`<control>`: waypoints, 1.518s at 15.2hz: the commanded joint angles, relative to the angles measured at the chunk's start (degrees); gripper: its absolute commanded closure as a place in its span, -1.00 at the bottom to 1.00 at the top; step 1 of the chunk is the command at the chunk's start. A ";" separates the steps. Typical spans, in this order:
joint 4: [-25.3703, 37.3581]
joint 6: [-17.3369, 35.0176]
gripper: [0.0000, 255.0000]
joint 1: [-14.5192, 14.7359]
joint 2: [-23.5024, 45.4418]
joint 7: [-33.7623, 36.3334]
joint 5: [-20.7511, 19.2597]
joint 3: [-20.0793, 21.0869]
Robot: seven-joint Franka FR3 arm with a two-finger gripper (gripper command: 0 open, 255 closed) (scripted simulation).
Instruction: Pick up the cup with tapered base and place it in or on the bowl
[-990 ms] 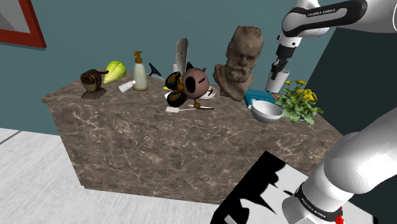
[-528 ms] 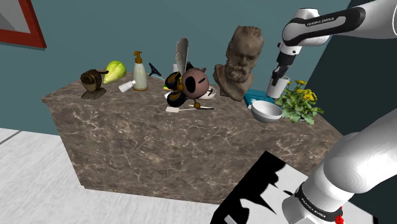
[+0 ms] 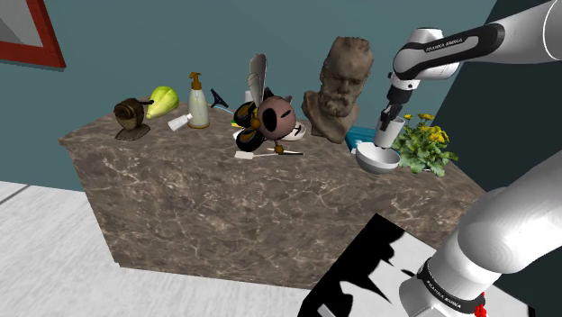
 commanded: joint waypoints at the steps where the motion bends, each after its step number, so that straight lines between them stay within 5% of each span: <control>1: -1.24 1.65 1.00 -0.07 0.37 -0.07 -0.01 -0.27; 12: -3.48 4.96 1.00 -0.09 1.50 -0.18 0.15 -0.78; 13: -3.48 4.96 -1.00 -0.09 1.49 -0.17 0.15 -0.77; 18: -3.50 4.96 -1.00 -0.09 1.49 -0.17 0.15 -0.77; 23: 1.09 -2.64 -1.00 -0.04 -1.65 0.54 -0.46 0.74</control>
